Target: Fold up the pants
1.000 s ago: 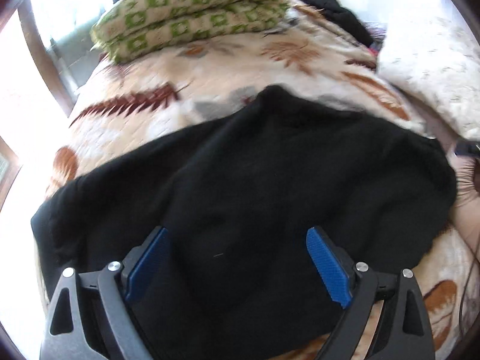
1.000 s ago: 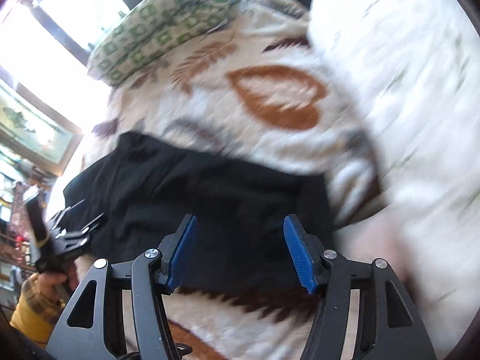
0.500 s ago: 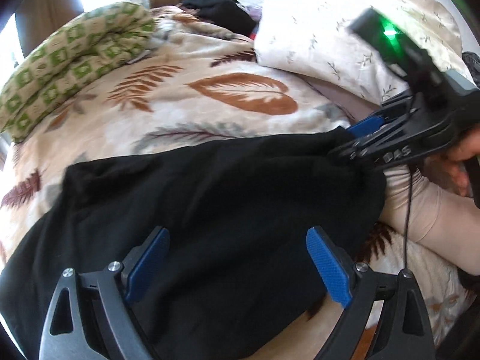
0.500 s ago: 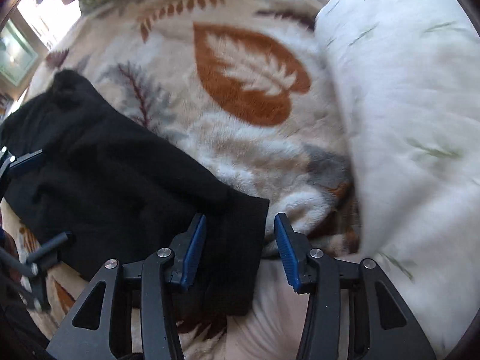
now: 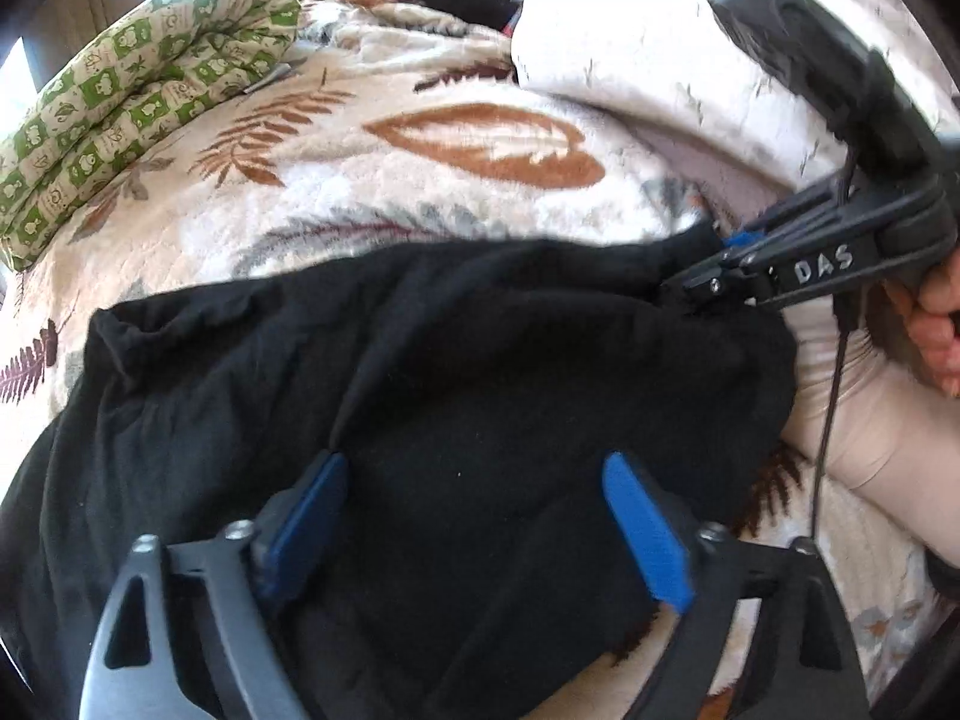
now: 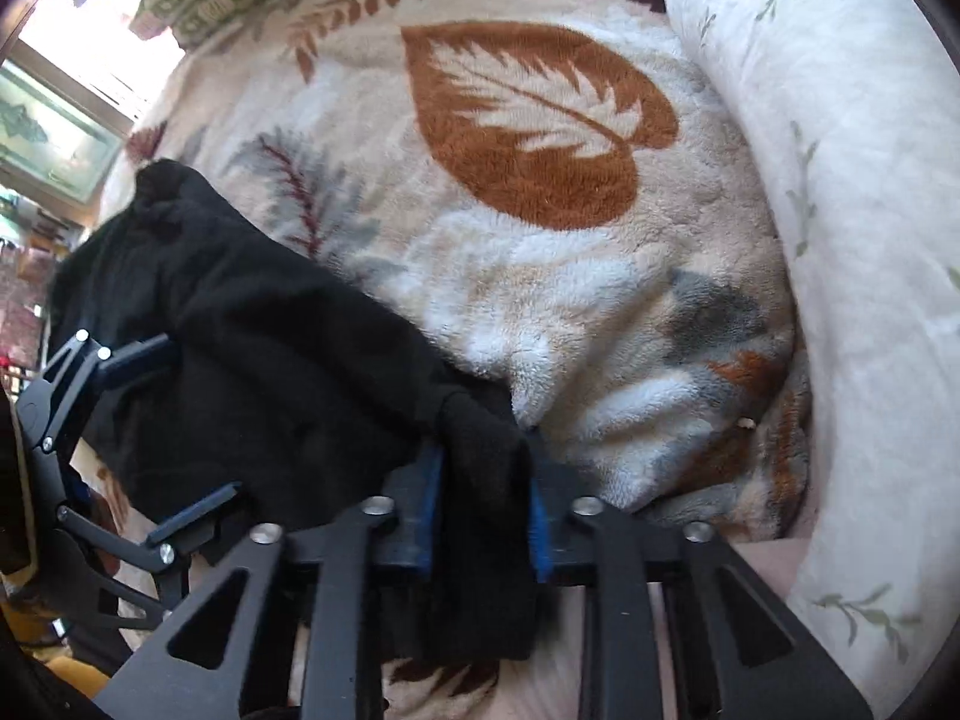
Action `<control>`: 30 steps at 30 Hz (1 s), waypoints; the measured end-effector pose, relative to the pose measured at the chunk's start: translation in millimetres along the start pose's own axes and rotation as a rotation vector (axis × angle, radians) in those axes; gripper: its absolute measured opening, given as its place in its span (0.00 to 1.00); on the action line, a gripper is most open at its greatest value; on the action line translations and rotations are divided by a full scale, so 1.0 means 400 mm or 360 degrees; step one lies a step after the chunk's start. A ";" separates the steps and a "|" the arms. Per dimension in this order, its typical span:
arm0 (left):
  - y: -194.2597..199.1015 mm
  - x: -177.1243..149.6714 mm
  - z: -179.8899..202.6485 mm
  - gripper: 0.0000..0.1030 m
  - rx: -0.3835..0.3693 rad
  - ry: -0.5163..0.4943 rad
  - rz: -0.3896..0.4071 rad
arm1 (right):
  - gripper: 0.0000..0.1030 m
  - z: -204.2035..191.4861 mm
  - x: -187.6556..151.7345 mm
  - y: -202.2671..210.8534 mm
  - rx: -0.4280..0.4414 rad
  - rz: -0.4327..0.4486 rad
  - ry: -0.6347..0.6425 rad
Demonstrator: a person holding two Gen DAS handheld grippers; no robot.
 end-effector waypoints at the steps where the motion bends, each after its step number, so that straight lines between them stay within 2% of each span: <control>1: 0.010 0.007 -0.002 0.82 -0.0009 0.0022 0.0020 | 0.18 -0.001 0.001 0.008 0.0013 0.0005 -0.0012; 3: 0.015 0.014 -0.009 0.78 -0.0004 0.0048 0.0037 | 0.16 -0.001 -0.002 0.035 0.0035 0.0020 -0.0030; 5: -0.030 0.000 -0.006 0.71 0.0045 0.0016 -0.0079 | 0.16 -0.013 0.005 0.060 0.0105 0.0060 -0.0056; 7: -0.034 0.000 0.002 0.73 0.0091 -0.0031 -0.0012 | 0.15 -0.030 0.000 0.087 0.0132 0.0090 -0.0056; 10: -0.032 0.007 -0.007 0.72 0.0066 -0.0001 -0.0046 | 0.15 -0.057 -0.007 0.128 0.0174 0.0146 -0.0063; 12: -0.016 0.012 -0.028 0.57 0.0049 0.0063 -0.0068 | 0.15 -0.084 -0.008 0.134 0.0189 0.0179 -0.0071; 13: 0.000 0.015 -0.045 0.55 0.0020 0.0129 -0.0050 | 0.15 -0.097 0.007 0.141 0.0188 0.0186 -0.0071; 16: 0.035 0.030 -0.079 0.56 -0.0068 0.0314 0.0039 | 0.15 -0.122 0.019 0.147 0.0195 0.0198 -0.0076; 19: -0.011 0.016 -0.057 0.56 -0.0076 0.0251 -0.0089 | 0.15 -0.159 0.022 0.133 0.0189 0.0200 -0.0069; 20: -0.026 0.007 -0.045 0.56 -0.0041 0.0199 -0.0097 | 0.15 -0.168 0.021 0.133 0.0197 0.0203 -0.0065; 22: -0.021 0.008 -0.026 0.59 0.0028 0.0101 -0.0027 | 0.15 -0.188 0.015 0.138 0.0216 0.0214 -0.0059; 23: -0.016 0.008 -0.024 0.59 0.0028 0.0097 -0.0031 | 0.15 -0.199 0.012 0.143 0.0219 0.0219 -0.0049; 24: -0.006 0.010 -0.029 0.59 -0.0026 0.0124 -0.0033 | 0.15 -0.213 0.011 0.147 0.0226 0.0222 -0.0037; 26: 0.029 0.015 -0.060 0.59 -0.0136 0.0220 0.0009 | 0.15 -0.243 0.012 0.156 0.0261 0.0233 -0.0024; 28: 0.069 0.012 -0.122 0.59 -0.0115 0.0288 0.0093 | 0.15 -0.275 0.017 0.159 0.0287 0.0235 -0.0015; 30: 0.093 -0.007 -0.187 0.59 -0.0067 0.0323 0.0123 | 0.15 -0.309 0.030 0.155 0.0319 0.0227 -0.0007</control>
Point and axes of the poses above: each gripper's, at about its wrist camera, not at the fingertips, and y roughly against the way its jaws point, z to its right, x to its top, the point moved 7 cm from there along -y, roughly the way its jaws point, and after that the axes turned 12 degrees about x, right-handed, at the moved point
